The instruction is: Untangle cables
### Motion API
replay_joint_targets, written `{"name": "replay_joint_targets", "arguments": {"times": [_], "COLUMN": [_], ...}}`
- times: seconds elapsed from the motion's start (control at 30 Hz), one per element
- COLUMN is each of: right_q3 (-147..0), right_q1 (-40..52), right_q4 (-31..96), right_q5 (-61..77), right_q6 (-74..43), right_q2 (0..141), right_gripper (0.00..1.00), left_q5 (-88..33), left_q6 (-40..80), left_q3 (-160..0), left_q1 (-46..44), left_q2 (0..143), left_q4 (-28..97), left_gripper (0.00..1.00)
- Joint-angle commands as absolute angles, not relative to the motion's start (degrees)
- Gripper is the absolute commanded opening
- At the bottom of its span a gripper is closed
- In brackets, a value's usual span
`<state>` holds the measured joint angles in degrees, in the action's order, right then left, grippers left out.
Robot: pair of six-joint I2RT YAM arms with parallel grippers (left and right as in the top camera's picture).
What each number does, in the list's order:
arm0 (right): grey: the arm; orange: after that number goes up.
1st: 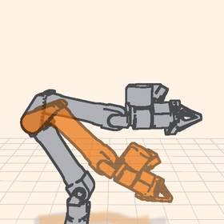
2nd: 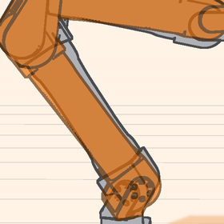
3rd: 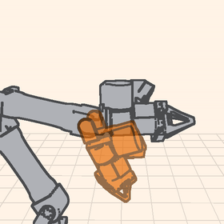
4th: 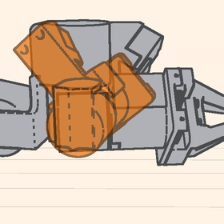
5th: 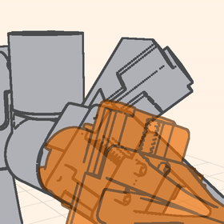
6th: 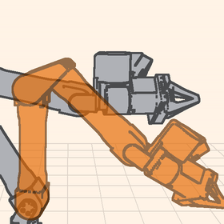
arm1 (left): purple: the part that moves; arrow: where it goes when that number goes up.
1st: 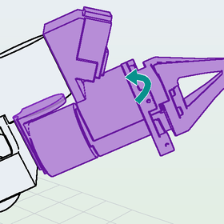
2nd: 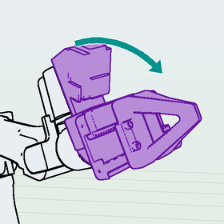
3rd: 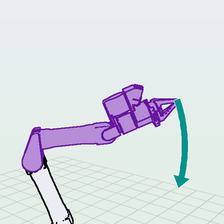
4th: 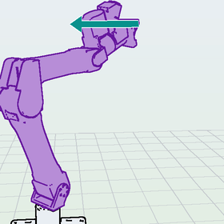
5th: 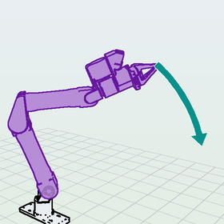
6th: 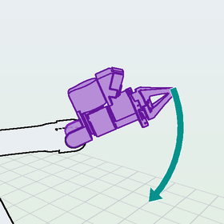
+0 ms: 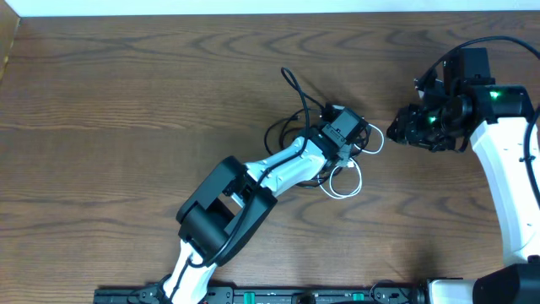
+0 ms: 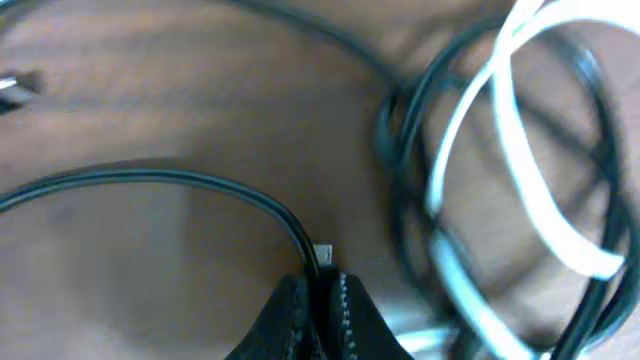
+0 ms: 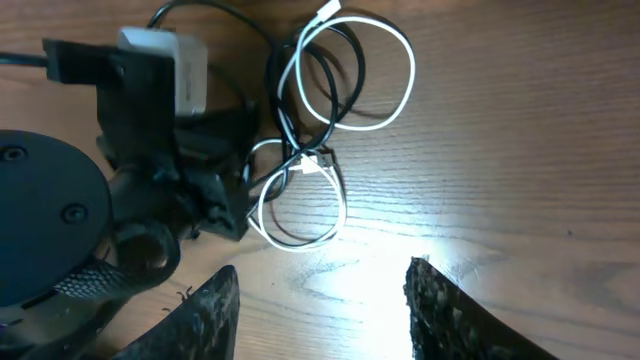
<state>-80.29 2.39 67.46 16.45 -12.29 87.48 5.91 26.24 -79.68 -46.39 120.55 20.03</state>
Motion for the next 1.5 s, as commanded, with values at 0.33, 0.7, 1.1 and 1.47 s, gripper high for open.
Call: {"name": "replay_joint_targets", "arguments": {"times": [0.33,0.7,1.1,1.47], "right_q3": [-80.4,-80.4,-80.4,-80.4], "right_q1": [5.7,8.7,9.1,9.1], "right_q4": [64.1,60.2,59.6,59.6], "right_q5": [16.2,17.9,17.9,17.9], "right_q6": [-10.0,-10.0,-10.0,-10.0], "right_q2": [89.9,100.4,103.8,103.8], "right_gripper": [0.5,0.49,0.99,0.99], "left_q5": [-24.4,-29.2,-29.4,-29.5], "left_q6": [21.8,25.9,26.9,28.3], "left_q3": [-78.7,-78.7,-78.7,-78.7], "left_q1": [-37.5,-31.9,-28.4,-21.7], "left_q2": [104.8,104.4,103.6,103.6], "left_q4": [28.3,30.0,30.0,33.2], "left_gripper": [0.08,0.08,0.08,0.08]}}
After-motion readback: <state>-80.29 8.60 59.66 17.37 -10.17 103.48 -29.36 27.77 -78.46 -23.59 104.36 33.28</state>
